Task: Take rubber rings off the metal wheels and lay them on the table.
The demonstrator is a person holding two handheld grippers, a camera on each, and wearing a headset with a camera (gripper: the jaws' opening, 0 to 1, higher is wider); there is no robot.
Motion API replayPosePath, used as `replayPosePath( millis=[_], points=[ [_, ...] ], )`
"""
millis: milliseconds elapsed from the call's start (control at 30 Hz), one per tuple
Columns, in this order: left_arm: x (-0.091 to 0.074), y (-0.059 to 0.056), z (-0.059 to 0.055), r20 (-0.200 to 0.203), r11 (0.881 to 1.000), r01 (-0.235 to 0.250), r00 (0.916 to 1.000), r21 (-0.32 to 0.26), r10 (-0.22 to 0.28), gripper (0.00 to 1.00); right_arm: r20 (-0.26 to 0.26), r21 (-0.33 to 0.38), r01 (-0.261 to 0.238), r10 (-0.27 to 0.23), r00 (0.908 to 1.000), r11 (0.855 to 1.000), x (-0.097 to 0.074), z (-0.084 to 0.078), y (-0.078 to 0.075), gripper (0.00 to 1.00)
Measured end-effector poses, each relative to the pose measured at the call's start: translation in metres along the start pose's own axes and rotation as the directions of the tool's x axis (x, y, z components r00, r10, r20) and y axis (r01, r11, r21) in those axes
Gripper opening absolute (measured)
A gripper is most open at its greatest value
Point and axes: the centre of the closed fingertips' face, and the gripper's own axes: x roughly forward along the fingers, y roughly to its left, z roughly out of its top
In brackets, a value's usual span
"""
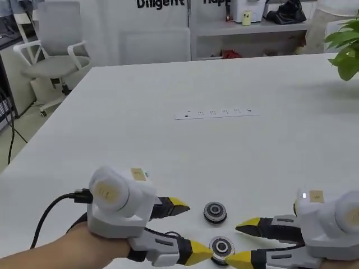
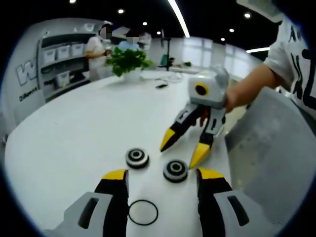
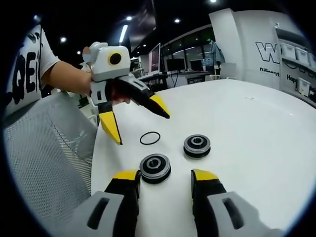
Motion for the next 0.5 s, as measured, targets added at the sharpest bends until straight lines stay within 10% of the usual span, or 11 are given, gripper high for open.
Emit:
replayPosePath(
  millis=[500],
  points=[
    [0.025, -0.019, -0.006, -0.019, 0.998, 0.056, 0.9982, 0.005, -0.056, 0.42, -0.024, -0.011, -0.051, 0.05, 0.9984, 0.999, 0.002, -0.01, 0.011, 0.2]
  ],
)
